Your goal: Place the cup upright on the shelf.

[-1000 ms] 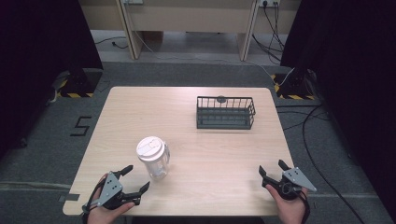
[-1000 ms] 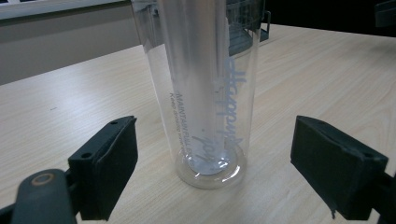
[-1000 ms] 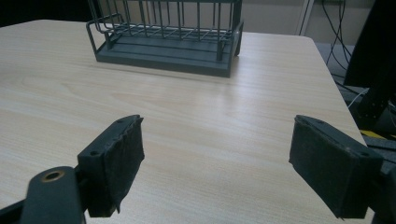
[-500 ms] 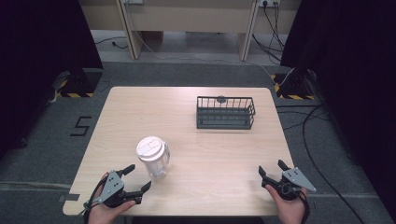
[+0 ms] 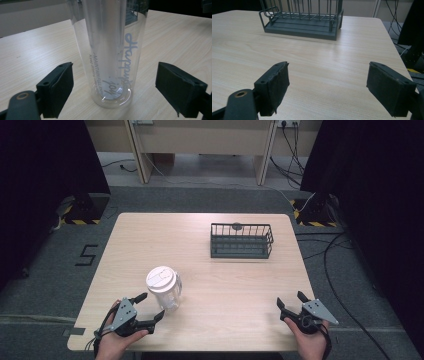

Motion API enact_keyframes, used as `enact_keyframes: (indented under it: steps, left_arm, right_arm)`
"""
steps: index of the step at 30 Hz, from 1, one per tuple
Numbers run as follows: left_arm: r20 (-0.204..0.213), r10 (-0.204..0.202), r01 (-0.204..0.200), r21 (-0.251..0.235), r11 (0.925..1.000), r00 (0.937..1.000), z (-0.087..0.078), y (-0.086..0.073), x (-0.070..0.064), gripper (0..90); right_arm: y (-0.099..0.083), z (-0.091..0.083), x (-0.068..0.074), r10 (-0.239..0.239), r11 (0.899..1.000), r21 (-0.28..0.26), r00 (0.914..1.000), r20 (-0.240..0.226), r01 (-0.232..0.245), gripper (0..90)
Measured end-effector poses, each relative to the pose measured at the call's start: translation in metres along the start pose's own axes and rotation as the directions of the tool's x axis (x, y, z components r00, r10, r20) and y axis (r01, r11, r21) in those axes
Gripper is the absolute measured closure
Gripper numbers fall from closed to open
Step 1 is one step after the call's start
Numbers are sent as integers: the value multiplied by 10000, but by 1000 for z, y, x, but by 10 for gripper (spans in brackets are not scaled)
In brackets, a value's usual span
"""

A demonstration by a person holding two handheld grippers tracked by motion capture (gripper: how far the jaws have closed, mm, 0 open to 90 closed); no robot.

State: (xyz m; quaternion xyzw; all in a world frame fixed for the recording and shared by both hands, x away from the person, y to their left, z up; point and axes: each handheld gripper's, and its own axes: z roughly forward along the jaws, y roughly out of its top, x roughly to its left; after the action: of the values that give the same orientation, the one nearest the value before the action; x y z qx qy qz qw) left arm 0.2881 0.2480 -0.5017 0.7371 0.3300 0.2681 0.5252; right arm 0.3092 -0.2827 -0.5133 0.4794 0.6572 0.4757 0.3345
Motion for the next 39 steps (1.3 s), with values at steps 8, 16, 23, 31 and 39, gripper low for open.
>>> enact_keyframes:
  steps: [8, 16, 23, 31, 39]
  left_arm:
    - [172, -29, 27, 105, 9999, 9998, 12, -1, 3, 144]
    - [320, 82, -84, 75, 9999, 9995, 22, 2, 4, 145]
    - [371, 85, -89, 111, 9999, 9993, 29, 2, 5, 143]
    - [389, 197, -203, 144, 9997, 9990, 39, 4, 8, 144]
    - [397, 186, -188, 59, 9998, 9990, 50, 7, 8, 142]
  right_arm:
    - [0, 1, 0, -51, 10000, 36, 10000, -15, 51, 188]
    - [0, 1, 0, -25, 10000, 40, 10000, -8, 25, 188]
    - [0, 1, 0, -50, 10000, 65, 10000, -33, 51, 188]
    - [1, 2, 0, -55, 10000, 79, 10000, -39, 55, 188]
    - [1, 2, 0, -53, 9999, 109, 10000, -76, 54, 188]
